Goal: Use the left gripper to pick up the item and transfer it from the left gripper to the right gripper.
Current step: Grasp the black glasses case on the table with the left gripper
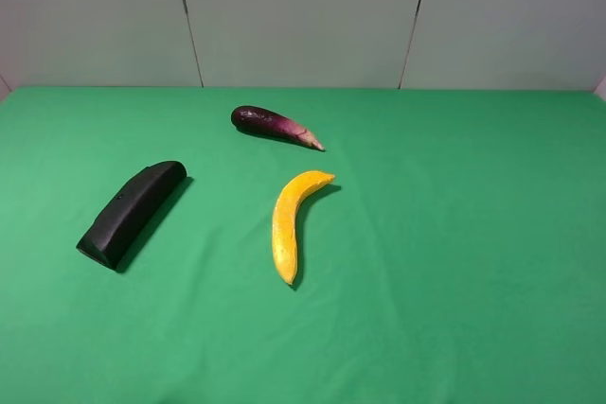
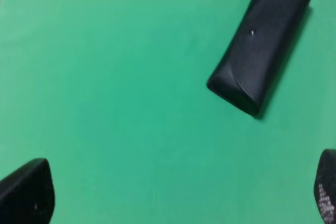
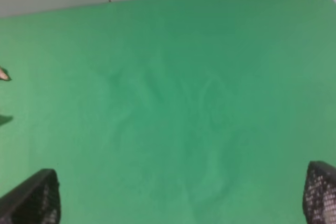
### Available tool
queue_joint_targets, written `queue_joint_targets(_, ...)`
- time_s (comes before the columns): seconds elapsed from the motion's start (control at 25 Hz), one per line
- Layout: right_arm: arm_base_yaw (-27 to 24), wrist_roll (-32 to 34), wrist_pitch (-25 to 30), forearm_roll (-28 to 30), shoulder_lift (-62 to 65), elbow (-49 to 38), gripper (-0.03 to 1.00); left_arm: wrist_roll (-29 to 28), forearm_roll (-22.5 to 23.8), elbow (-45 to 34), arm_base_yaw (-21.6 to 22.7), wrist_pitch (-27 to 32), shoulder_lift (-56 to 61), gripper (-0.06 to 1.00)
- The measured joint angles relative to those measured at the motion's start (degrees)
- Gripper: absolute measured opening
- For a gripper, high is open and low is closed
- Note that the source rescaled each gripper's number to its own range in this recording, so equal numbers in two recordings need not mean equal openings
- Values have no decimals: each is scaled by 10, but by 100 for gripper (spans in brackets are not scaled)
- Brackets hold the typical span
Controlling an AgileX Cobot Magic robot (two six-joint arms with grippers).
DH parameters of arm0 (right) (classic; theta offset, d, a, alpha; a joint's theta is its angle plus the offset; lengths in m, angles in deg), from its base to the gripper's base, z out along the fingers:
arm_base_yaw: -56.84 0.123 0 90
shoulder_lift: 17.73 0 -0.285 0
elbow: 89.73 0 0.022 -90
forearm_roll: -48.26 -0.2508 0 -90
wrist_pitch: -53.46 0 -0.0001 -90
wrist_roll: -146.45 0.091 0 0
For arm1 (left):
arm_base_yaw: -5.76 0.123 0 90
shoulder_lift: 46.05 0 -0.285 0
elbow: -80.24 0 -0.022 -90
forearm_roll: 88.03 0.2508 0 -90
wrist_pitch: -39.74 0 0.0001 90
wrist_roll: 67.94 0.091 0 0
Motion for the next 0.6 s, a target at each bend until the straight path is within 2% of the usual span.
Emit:
queue_joint_targets(0.28, 0, 0, 0, 0, 0, 0, 100, 1, -5, 2, -30, -16, -143, 100)
queue_joint_targets(0.6, 0, 0, 0, 0, 0, 0, 100, 1, -7, 2, -83, -94, -325, 100)
